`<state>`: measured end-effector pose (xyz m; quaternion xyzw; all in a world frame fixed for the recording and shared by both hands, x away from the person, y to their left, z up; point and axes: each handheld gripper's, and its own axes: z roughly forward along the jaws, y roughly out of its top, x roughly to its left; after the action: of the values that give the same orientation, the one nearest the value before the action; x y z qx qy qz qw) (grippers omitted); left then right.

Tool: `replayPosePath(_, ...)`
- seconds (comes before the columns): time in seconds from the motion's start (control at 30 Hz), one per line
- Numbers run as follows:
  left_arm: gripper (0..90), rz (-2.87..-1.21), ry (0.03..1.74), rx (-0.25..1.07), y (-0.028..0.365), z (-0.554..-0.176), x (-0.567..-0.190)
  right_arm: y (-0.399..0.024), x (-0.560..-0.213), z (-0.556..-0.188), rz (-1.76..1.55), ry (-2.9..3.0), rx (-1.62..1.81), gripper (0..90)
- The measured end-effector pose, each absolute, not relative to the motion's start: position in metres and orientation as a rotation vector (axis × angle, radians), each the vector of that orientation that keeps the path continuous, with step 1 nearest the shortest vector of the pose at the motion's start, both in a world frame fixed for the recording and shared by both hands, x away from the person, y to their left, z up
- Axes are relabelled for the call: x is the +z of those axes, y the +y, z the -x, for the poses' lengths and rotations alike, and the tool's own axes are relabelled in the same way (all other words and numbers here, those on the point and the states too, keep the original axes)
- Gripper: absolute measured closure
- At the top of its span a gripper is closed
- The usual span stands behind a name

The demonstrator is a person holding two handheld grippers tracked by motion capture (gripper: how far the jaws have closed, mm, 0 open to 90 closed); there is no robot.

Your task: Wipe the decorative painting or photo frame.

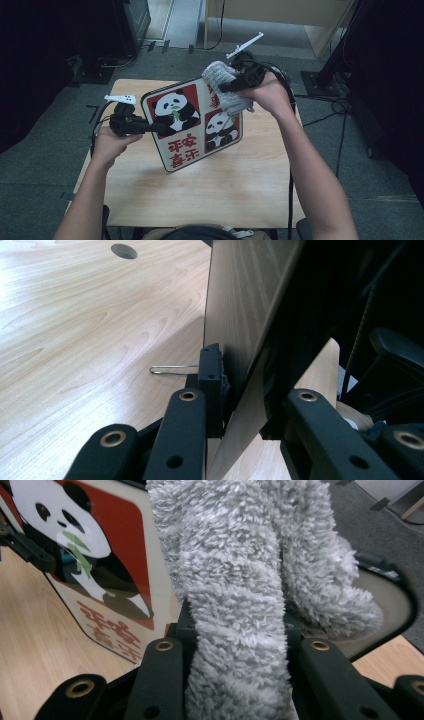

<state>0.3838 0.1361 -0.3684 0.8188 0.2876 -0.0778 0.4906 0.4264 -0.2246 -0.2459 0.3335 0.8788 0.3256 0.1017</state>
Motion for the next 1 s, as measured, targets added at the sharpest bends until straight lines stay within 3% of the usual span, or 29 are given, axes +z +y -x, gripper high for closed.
replayPosePath(1.0, 77.8, -1.996, 0.677, -0.194, 0.136, -0.384, -0.368, -0.227, -0.291, -0.415, -0.992, 2.643, 0.973, 67.9)
